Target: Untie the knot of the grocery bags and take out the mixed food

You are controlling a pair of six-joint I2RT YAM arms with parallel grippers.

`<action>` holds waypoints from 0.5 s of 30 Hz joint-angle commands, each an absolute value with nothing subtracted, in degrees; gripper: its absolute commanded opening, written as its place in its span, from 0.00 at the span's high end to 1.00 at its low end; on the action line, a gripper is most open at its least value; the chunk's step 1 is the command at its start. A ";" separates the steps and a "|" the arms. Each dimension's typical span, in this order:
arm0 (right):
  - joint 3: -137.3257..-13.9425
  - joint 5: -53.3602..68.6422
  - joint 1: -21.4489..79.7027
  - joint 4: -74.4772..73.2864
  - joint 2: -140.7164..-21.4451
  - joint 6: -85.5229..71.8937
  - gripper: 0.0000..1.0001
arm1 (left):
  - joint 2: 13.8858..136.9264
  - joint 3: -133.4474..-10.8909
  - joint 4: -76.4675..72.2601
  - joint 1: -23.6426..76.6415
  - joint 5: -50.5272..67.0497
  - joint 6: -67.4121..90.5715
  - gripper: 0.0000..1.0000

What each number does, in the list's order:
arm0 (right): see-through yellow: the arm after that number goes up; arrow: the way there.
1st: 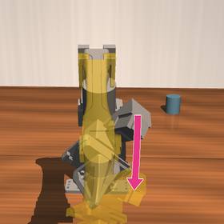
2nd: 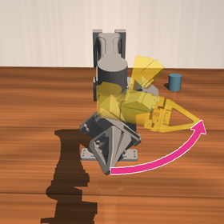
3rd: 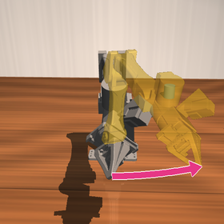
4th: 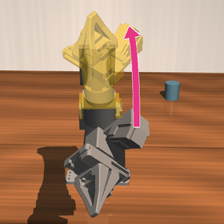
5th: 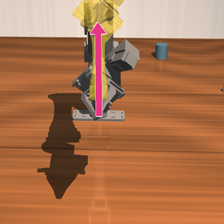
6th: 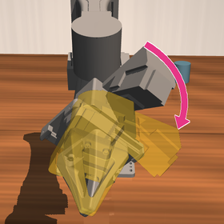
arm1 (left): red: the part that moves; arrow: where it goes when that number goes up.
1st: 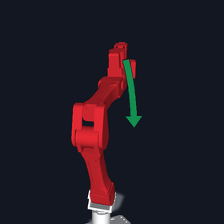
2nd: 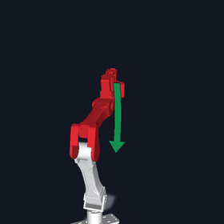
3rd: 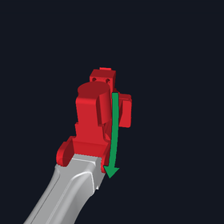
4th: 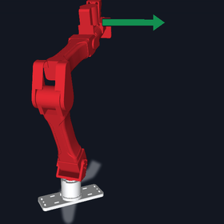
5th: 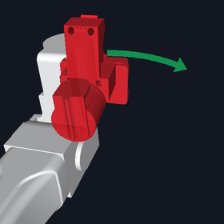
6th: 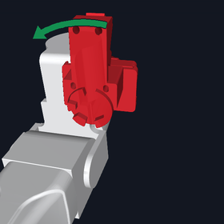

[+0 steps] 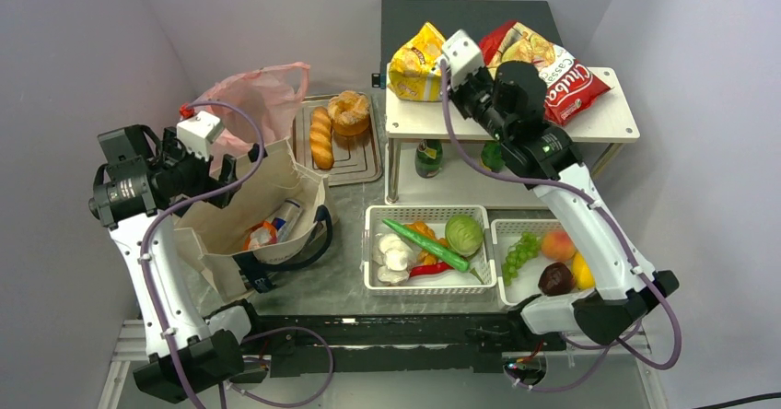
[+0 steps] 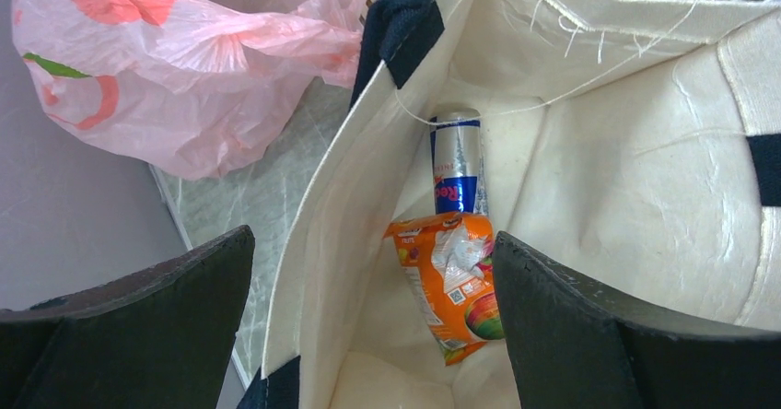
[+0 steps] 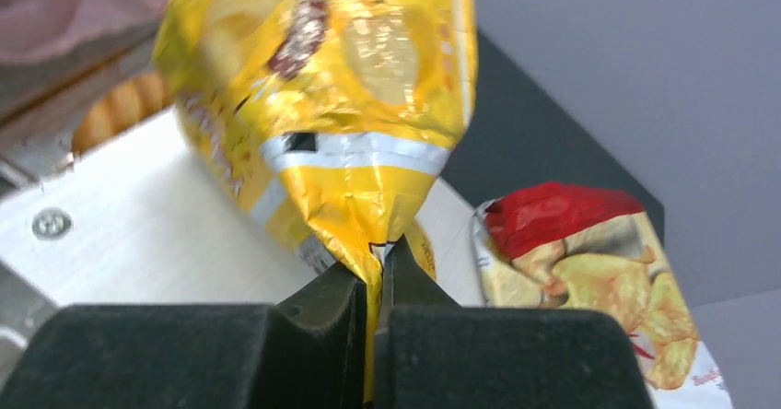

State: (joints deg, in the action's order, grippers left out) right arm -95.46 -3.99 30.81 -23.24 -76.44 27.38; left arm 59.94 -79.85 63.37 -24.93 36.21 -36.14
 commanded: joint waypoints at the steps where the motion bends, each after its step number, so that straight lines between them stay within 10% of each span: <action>1: -90.03 -1.46 30.94 -27.37 -74.26 34.76 0.96 | 60.42 -79.18 65.58 -25.20 37.32 -40.39 0.01; 10: -91.74 7.86 30.93 -39.41 -74.21 37.06 0.18 | 63.31 -72.73 80.35 -25.18 36.07 -65.74 0.04; 15: -94.15 14.39 30.95 -44.72 -72.69 37.18 0.00 | 66.67 -68.61 79.64 -24.73 31.94 -72.21 0.12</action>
